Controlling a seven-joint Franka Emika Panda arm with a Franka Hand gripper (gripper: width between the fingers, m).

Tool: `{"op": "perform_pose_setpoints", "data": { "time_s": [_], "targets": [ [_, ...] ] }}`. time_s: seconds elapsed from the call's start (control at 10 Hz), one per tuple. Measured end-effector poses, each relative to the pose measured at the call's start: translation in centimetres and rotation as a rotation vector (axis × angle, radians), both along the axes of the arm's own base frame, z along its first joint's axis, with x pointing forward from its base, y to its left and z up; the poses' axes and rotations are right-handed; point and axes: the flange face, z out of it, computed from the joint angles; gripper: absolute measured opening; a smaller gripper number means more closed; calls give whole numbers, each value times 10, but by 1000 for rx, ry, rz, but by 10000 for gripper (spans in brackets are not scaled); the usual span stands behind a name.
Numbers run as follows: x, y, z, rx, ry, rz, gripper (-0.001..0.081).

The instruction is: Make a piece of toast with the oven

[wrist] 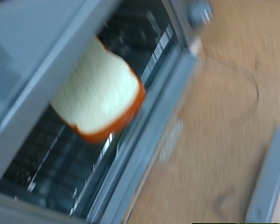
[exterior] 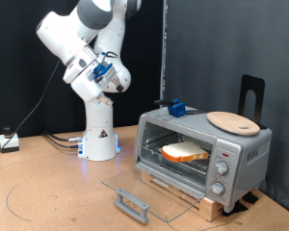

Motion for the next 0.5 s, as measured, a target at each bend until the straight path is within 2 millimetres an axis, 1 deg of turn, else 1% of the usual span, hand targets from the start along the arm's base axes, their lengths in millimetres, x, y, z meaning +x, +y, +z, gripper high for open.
{"op": "perform_pose_setpoints", "data": {
  "time_s": [0.1, 0.2, 0.3, 0.4, 0.5],
  "targets": [
    [10, -7, -4, 4, 98, -41, 807],
    [11, -6, -4, 11, 68, -28, 807],
    [11, -4, -5, 48, 80, -69, 807],
    [13, -3, -6, 101, 121, -138, 807],
    [16, -4, -12, 145, 192, -196, 807]
  ]
}}
